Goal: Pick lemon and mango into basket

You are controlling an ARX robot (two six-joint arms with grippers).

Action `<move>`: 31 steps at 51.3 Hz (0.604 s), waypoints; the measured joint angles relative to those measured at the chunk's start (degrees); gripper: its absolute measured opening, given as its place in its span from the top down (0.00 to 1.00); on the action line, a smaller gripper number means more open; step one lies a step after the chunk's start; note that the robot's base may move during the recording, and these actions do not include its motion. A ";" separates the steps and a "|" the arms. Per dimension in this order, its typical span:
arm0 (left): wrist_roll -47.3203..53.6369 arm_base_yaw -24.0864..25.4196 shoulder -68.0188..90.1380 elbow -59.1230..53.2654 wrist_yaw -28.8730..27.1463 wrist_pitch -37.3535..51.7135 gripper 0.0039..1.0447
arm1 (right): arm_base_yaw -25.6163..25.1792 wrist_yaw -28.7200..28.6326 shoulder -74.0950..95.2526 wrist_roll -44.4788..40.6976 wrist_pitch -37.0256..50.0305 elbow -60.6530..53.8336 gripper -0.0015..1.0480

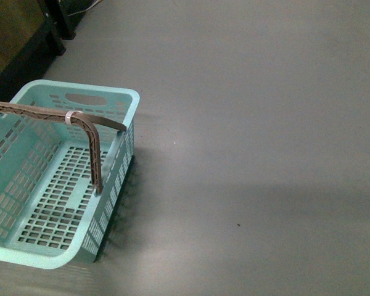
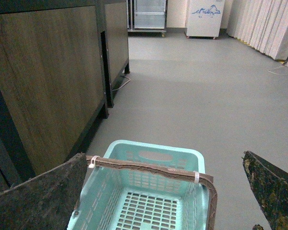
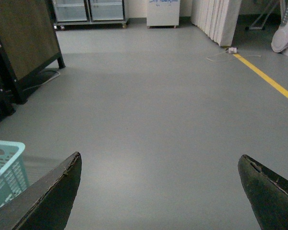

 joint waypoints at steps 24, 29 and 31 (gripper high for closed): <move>0.00 0.00 0.00 0.00 0.00 0.00 0.06 | 0.00 0.00 0.00 0.00 0.00 0.00 0.08; -7.63 0.81 5.09 4.13 3.54 -11.02 0.06 | 0.00 0.02 0.00 0.00 0.00 0.00 0.08; -15.23 1.70 10.78 7.50 6.10 -18.86 0.06 | 0.00 -0.04 0.00 0.00 0.00 0.00 0.08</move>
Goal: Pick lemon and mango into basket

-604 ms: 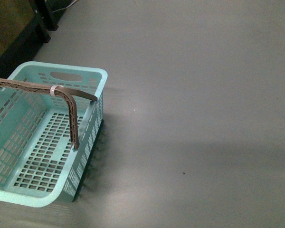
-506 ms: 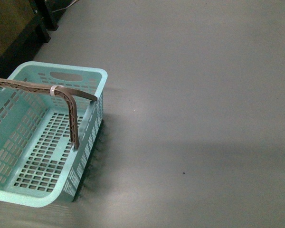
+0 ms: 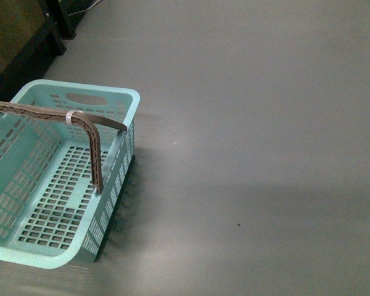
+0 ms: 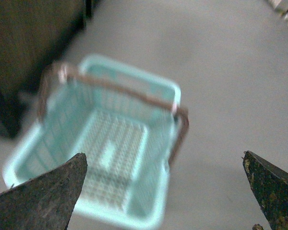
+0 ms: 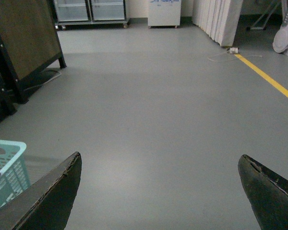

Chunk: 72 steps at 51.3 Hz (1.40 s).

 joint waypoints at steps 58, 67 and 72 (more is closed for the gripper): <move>-48.50 -0.66 105.37 35.71 -1.31 54.45 0.06 | 0.02 0.04 0.00 0.00 0.00 0.00 0.08; -48.35 -0.90 112.06 41.70 -1.77 54.31 0.06 | 0.02 0.04 0.00 0.00 0.00 0.00 0.08; -48.19 -0.50 114.27 43.52 -1.90 55.08 0.06 | 0.02 0.04 0.00 0.00 0.00 0.00 0.08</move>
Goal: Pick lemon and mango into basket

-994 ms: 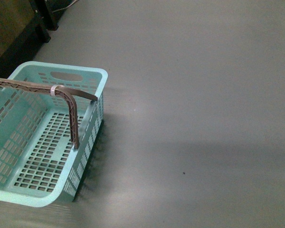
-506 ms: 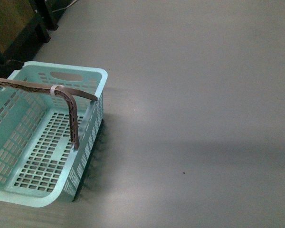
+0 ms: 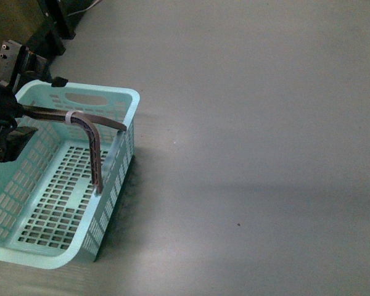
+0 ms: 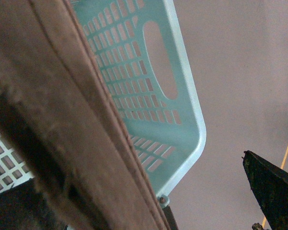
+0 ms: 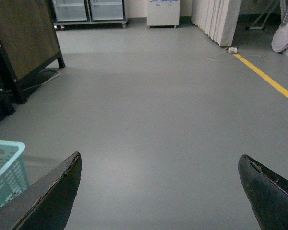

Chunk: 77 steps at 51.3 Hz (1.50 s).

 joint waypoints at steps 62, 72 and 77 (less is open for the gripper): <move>-12.41 4.76 -38.10 -14.91 -0.81 -15.37 0.96 | 0.00 0.00 0.00 0.00 0.00 0.00 0.08; -16.31 4.33 -53.99 -14.97 0.24 -23.37 0.96 | 0.00 0.00 0.00 0.00 0.00 0.00 0.08; -18.03 3.28 -61.77 -14.95 -1.03 -28.61 0.96 | 0.00 0.00 0.00 0.00 0.00 0.00 0.08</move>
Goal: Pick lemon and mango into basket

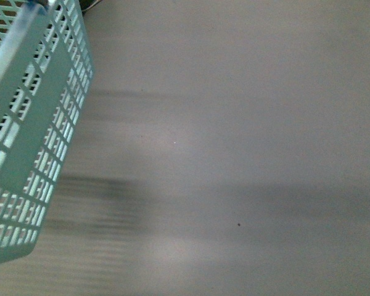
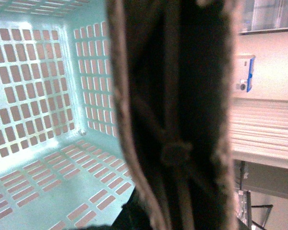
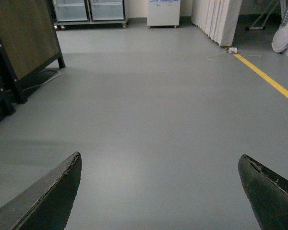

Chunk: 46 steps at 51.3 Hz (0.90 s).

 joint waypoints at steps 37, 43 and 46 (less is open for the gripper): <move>-3.67 -4.37 -17.79 3.96 -3.13 -13.64 0.96 | 0.00 0.00 0.00 0.00 0.00 0.00 0.08; -3.63 -4.37 -17.79 3.96 -3.04 -13.70 0.96 | 0.00 0.00 0.00 0.00 0.00 0.00 0.08; -3.61 -4.37 -17.79 3.96 -3.04 -13.70 0.96 | 0.00 0.00 0.00 0.00 0.00 0.00 0.08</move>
